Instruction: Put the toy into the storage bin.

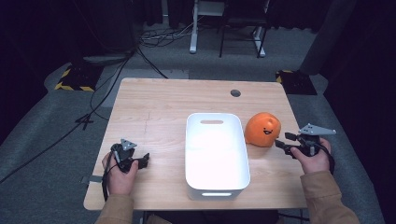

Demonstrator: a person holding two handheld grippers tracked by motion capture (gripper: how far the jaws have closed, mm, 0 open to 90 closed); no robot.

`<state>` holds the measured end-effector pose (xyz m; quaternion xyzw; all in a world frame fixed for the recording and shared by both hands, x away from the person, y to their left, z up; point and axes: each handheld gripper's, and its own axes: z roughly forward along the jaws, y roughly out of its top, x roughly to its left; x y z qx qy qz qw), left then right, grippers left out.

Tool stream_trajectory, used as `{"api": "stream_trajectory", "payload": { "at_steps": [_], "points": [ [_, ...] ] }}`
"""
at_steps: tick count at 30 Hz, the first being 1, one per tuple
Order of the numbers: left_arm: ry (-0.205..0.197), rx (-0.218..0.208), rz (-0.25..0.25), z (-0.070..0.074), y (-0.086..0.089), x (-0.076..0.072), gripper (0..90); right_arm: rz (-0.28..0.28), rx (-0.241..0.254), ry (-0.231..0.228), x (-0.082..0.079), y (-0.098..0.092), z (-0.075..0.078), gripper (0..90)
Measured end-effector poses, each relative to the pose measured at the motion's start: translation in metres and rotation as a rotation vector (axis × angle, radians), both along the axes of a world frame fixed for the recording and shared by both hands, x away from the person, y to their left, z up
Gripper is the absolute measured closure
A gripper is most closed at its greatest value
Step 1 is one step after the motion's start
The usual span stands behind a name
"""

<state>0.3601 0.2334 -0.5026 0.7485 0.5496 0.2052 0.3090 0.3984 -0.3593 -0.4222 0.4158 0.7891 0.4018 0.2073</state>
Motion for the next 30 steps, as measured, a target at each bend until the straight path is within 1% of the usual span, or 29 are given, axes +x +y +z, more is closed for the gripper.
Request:
{"api": "stream_trajectory", "payload": {
  "at_steps": [3, 4, 6, 8, 10, 12, 13, 15, 17, 18, 22, 23, 27, 28, 29, 30],
  "points": [
    [-0.001, -0.001, -0.001, 0.0, 0.0, 0.0, 18.0, 0.002, 0.032, 0.0, 0.005, 0.0, 0.005, 39.8],
    [0.0, 0.0, 0.0, 0.0, 0.0, 0.0, 18.1, 0.003, 0.038, -0.006, 0.006, 0.0, 0.007, 39.9],
    [0.0, 0.0, 0.0, 0.0, 0.0, 0.0, 18.1, 0.012, 0.032, -0.017, 0.009, -0.001, 0.01, 40.1],
    [0.0, -0.001, -0.001, 0.0, 0.0, 0.0, 18.1, 0.019, 0.05, -0.02, 0.012, 0.0, 0.012, 40.5],
    [-0.001, -0.001, -0.001, 0.0, 0.0, 0.0, 18.1, 0.025, 0.075, -0.032, 0.014, 0.0, 0.015, 43.0],
    [-0.001, -0.001, -0.001, 0.0, 0.0, 0.0, 18.1, 0.03, 0.076, -0.038, 0.017, 0.0, 0.018, 45.3],
    [-0.001, -0.001, -0.001, 0.0, 0.0, 0.0, 18.0, 0.031, 0.077, -0.055, 0.019, 0.0, 0.019, 45.8],
    [0.0, -0.001, -0.001, 0.0, 0.0, 0.0, 18.0, 0.037, 0.088, -0.069, 0.022, 0.0, 0.022, 47.0],
    [-0.001, -0.001, -0.001, 0.0, 0.0, 0.0, 18.1, 0.039, 0.119, -0.092, 0.025, 0.002, 0.025, 48.8],
    [0.0, -0.001, -0.001, 0.0, 0.0, 0.0, 18.0, 0.04, 0.125, -0.105, 0.028, 0.003, 0.026, 49.3],
    [0.0, -0.004, -0.003, 0.0, 0.0, 0.0, 17.9, 0.051, 0.136, -0.12, 0.035, 0.006, 0.027, 52.3],
    [0.0, -0.004, -0.004, 0.0, 0.0, 0.0, 17.8, 0.05, 0.152, -0.122, 0.037, 0.007, 0.026, 53.5],
    [0.001, -0.004, -0.004, 0.0, 0.0, 0.0, 17.8, 0.076, 0.174, -0.137, 0.046, 0.01, 0.026, 57.2],
    [0.0, -0.004, -0.003, 0.0, 0.0, 0.0, 17.8, 0.078, 0.177, -0.13, 0.047, 0.01, 0.025, 57.6],
    [0.0, -0.004, -0.003, 0.0, 0.0, 0.0, 17.8, 0.073, 0.184, -0.13, 0.05, 0.011, 0.024, 60.0],
    [0.0, -0.004, -0.003, 0.0, 0.0, 0.0, 17.9, 0.089, 0.185, -0.117, 0.052, 0.011, 0.023, 62.6]
  ]
}}
